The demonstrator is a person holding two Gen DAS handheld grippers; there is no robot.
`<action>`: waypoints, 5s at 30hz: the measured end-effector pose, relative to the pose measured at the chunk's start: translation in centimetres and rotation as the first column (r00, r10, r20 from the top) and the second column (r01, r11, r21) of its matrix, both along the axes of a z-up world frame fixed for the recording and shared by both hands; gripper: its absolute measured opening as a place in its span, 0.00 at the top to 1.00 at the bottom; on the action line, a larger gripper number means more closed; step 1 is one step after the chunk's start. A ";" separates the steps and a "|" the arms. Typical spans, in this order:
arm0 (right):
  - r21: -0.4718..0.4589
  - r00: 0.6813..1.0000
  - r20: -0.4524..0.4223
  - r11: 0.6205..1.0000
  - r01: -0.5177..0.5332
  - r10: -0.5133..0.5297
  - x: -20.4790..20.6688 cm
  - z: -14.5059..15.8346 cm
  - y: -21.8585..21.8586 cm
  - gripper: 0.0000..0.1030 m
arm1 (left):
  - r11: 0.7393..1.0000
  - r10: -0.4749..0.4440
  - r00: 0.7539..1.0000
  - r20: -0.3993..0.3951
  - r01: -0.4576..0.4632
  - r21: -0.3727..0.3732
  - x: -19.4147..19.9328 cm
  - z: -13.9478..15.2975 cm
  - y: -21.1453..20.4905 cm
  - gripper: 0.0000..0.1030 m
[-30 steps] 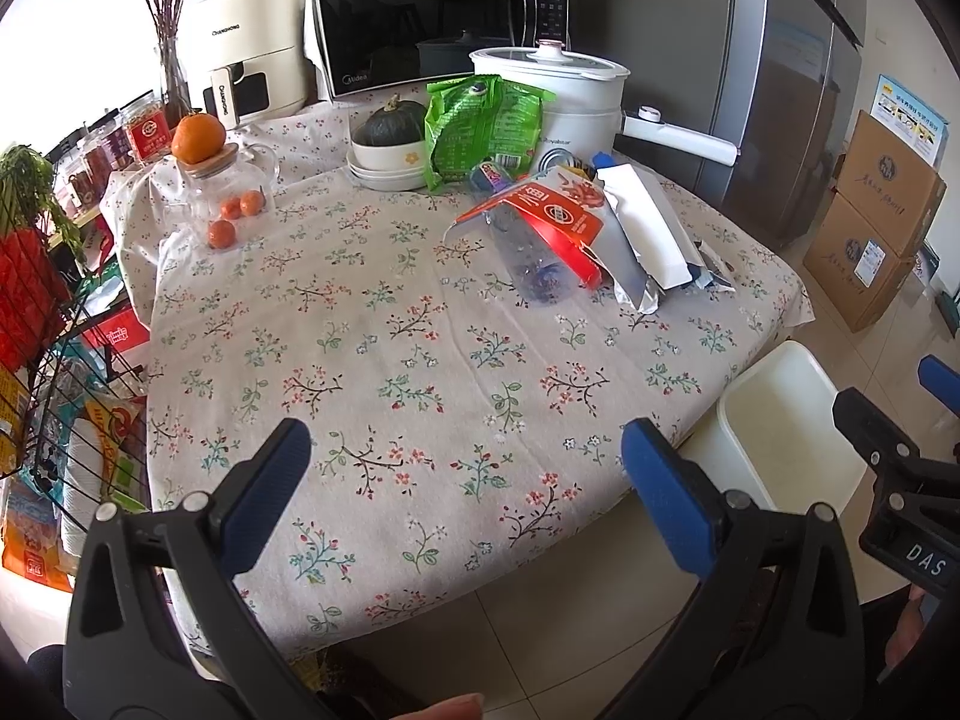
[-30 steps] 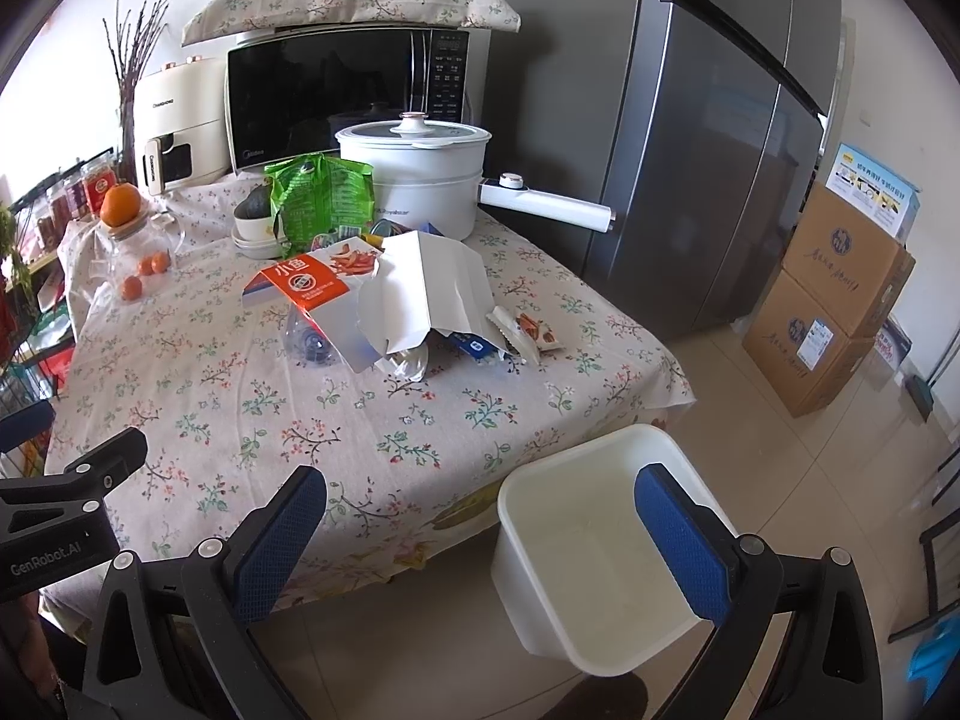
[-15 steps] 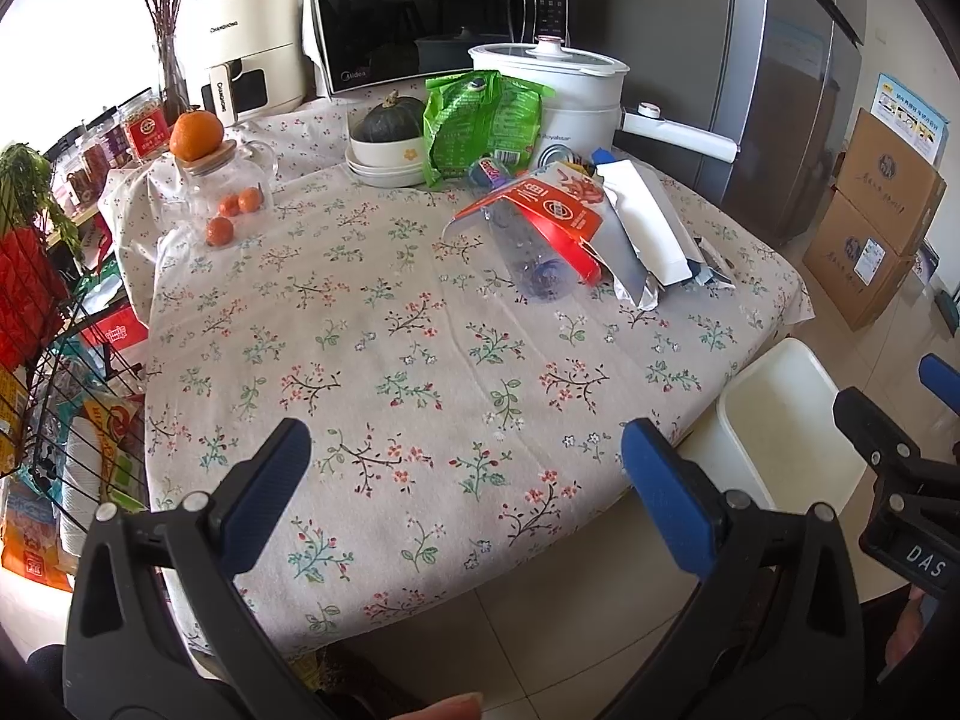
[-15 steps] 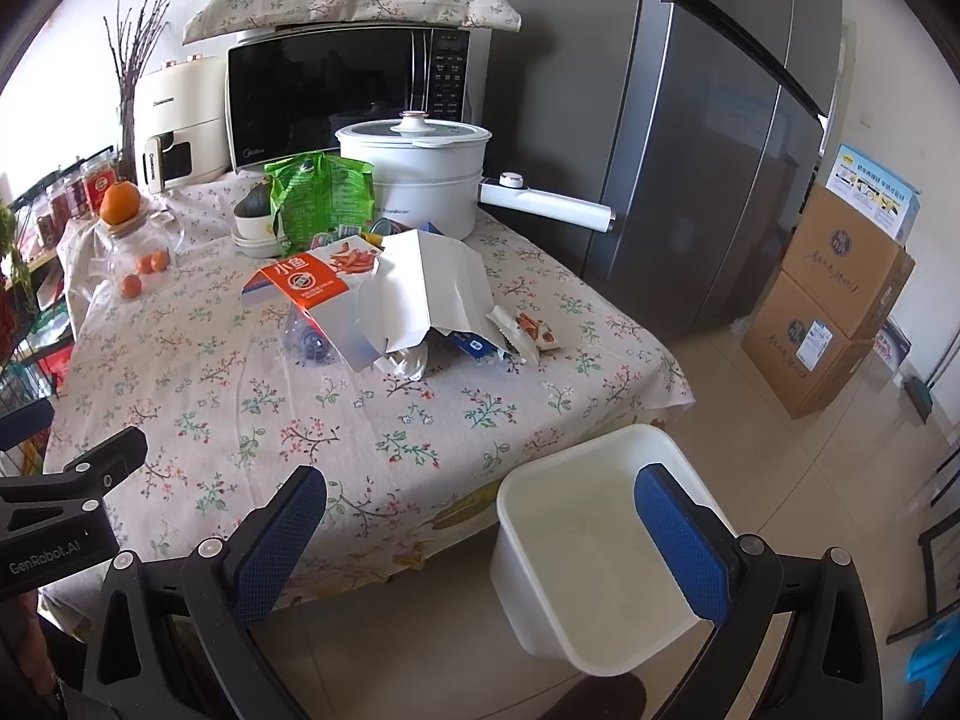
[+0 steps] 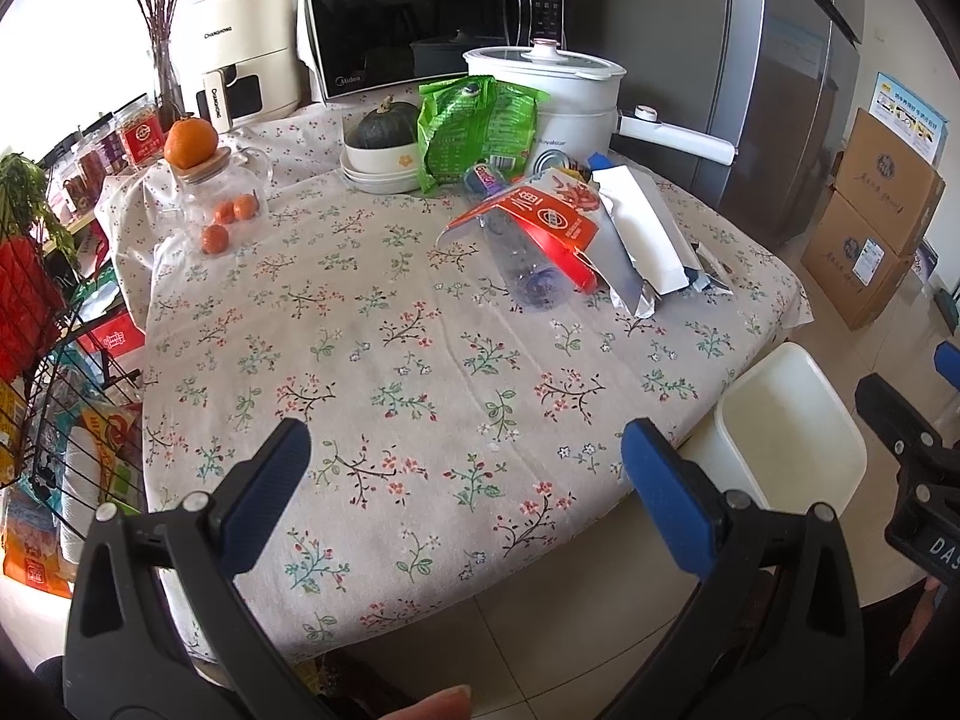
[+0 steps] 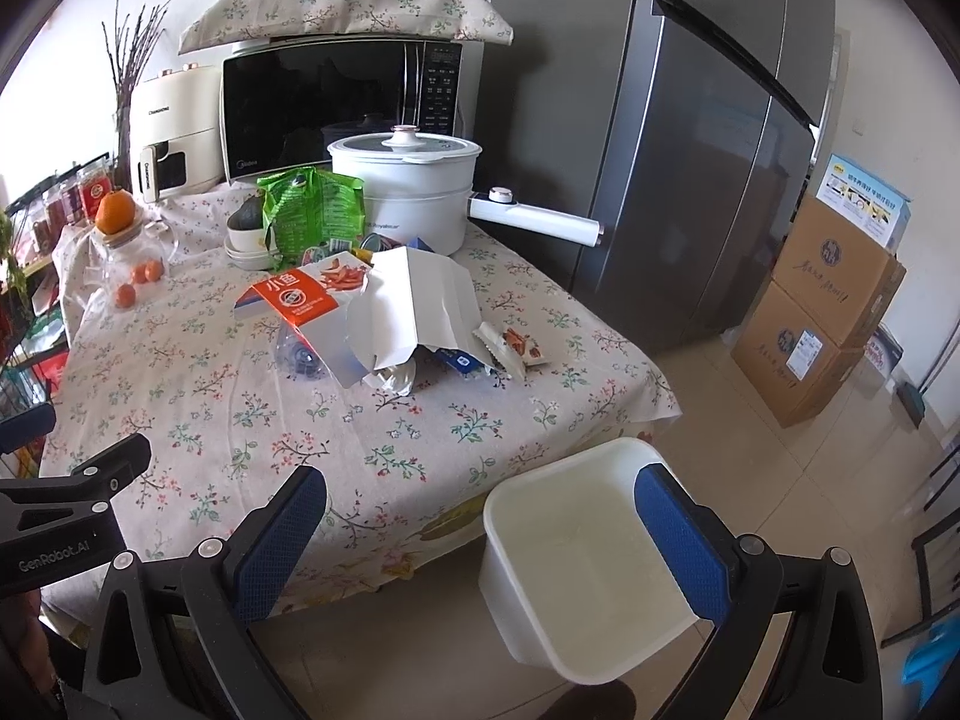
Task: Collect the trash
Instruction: 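Grasp the orange-and-white snack bag with left tool while right tool grasps small snack packet, then carry both items over the white bin and open the left tool to drop the bag, then open the right tool to drop the packet into the bin while left tool returns to table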
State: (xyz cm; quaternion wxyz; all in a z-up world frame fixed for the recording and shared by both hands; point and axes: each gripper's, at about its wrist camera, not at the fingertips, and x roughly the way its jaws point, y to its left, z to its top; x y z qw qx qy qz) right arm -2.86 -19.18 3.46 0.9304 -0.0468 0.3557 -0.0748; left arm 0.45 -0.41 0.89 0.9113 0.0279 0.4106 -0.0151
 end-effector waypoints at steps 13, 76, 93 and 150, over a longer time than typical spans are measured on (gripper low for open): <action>-0.005 0.995 -0.101 1.000 -0.027 0.027 8.1 3.0 -2.2 0.00 | 0.974 -0.195 0.971 -0.139 0.176 -0.141 7.9 0.1 -0.5 0.00; 0.291 0.949 -0.309 0.944 0.154 -0.060 24.0 -9.9 -10.1 0.92 | 0.858 -0.101 0.988 0.121 0.148 -0.492 11.1 4.9 5.7 0.99; 0.390 0.984 -0.178 0.916 0.094 -0.025 14.6 -1.9 -15.2 0.93 | 0.815 -0.258 0.937 0.237 0.343 -0.468 7.1 7.1 1.5 0.99; 0.397 0.917 -0.396 0.892 0.216 -0.045 4.9 -9.2 -23.8 0.91 | 0.811 -0.581 0.807 -0.107 0.564 -0.152 4.4 -6.3 -17.4 0.22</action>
